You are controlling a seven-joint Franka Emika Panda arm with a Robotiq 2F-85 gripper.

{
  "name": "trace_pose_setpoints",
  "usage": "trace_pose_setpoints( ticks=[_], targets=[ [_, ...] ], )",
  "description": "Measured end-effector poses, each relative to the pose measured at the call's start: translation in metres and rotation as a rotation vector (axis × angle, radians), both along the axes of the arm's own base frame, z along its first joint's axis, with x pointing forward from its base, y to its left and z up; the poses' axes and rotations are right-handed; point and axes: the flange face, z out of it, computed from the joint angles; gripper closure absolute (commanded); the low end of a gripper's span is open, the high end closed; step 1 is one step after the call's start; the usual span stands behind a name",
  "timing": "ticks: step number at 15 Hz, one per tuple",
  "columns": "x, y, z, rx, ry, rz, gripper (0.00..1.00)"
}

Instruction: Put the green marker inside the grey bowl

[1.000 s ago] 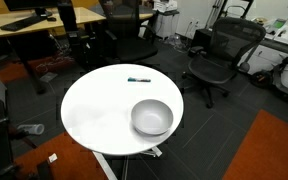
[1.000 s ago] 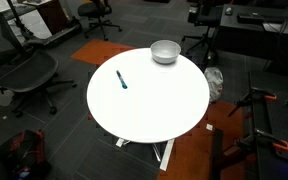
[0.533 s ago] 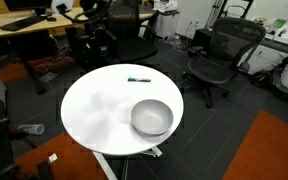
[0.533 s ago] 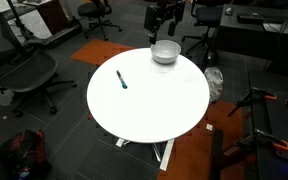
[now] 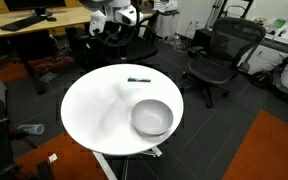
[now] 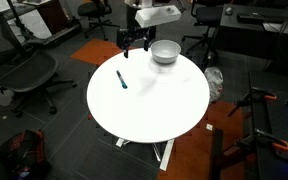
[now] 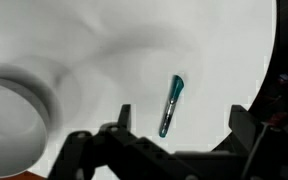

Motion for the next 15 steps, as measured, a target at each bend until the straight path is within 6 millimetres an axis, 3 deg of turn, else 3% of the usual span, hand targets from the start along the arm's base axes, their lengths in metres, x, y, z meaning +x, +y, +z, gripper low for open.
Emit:
trace_pose_setpoints(
  ticks=[7, 15],
  targets=[
    [0.057, -0.003, -0.049, -0.020, -0.018, -0.091, 0.00],
    [0.089, -0.003, -0.107, -0.034, -0.019, -0.116, 0.00]
  ],
)
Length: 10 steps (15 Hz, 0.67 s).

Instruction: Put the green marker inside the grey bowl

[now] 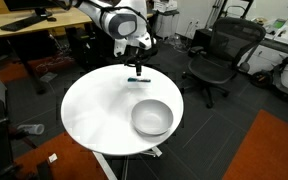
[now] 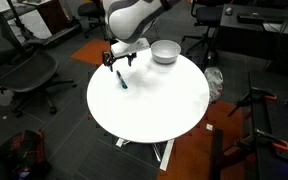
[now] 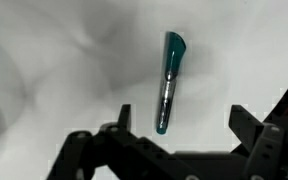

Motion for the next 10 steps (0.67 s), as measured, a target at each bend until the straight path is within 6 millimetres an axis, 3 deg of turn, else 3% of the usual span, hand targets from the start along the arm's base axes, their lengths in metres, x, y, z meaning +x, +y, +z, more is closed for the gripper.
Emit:
trace_pose_setpoints(
  ticks=[10],
  targets=[
    [0.012, 0.006, -0.041, -0.014, 0.028, -0.028, 0.00]
  ],
)
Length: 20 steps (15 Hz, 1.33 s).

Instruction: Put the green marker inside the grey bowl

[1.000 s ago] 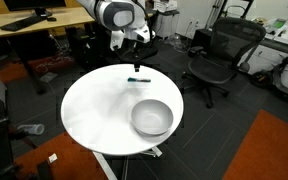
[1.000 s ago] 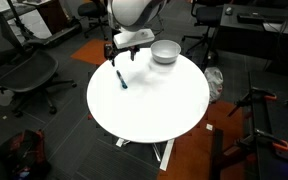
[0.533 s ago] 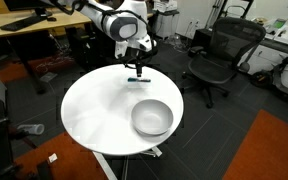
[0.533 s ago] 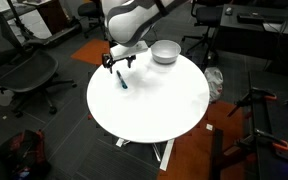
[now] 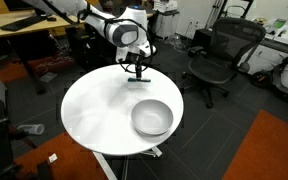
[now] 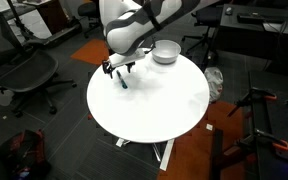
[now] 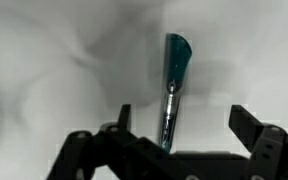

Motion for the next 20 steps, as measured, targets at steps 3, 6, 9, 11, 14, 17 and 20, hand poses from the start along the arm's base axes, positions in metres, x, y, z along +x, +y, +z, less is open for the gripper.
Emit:
trace_pose_setpoints(
  ticks=[3, 6, 9, 11, 14, 17, 20],
  targets=[
    [0.001, -0.001, -0.009, -0.004, 0.014, -0.015, 0.00],
    [0.002, -0.001, -0.016, -0.006, 0.029, -0.019, 0.26],
    [0.003, 0.000, -0.021, -0.005, 0.038, -0.029, 0.51],
    [0.003, 0.000, -0.023, -0.006, 0.044, -0.029, 0.66],
    [0.004, -0.001, -0.024, -0.009, 0.050, -0.030, 0.88],
    [0.005, -0.002, -0.024, -0.011, 0.052, -0.030, 0.98],
    [0.005, -0.002, -0.022, -0.011, 0.073, -0.028, 0.95]
  ],
)
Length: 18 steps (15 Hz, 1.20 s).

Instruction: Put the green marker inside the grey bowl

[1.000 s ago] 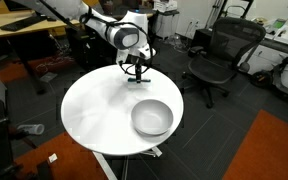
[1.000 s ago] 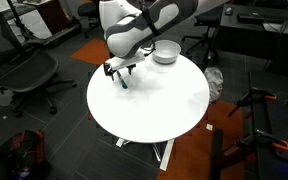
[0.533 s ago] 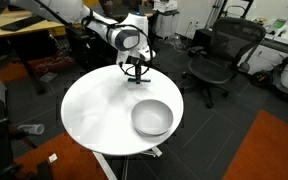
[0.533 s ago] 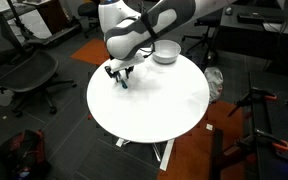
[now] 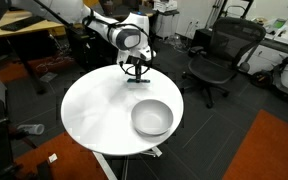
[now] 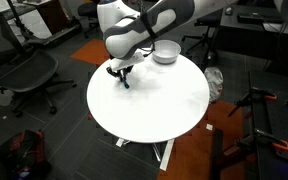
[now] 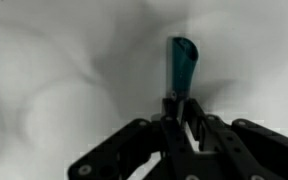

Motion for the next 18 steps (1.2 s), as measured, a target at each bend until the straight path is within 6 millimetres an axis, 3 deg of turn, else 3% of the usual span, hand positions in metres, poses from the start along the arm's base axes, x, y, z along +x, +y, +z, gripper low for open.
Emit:
trace_pose_setpoints(
  ticks=[4, 9, 14, 18],
  targets=[
    [0.000, -0.006, 0.017, -0.001, 0.012, -0.007, 0.95],
    [-0.008, -0.037, 0.071, -0.009, -0.003, -0.050, 0.95],
    [-0.045, -0.092, 0.114, -0.036, 0.026, -0.129, 0.95],
    [-0.088, -0.144, 0.129, -0.056, 0.049, -0.209, 0.95]
  ],
)
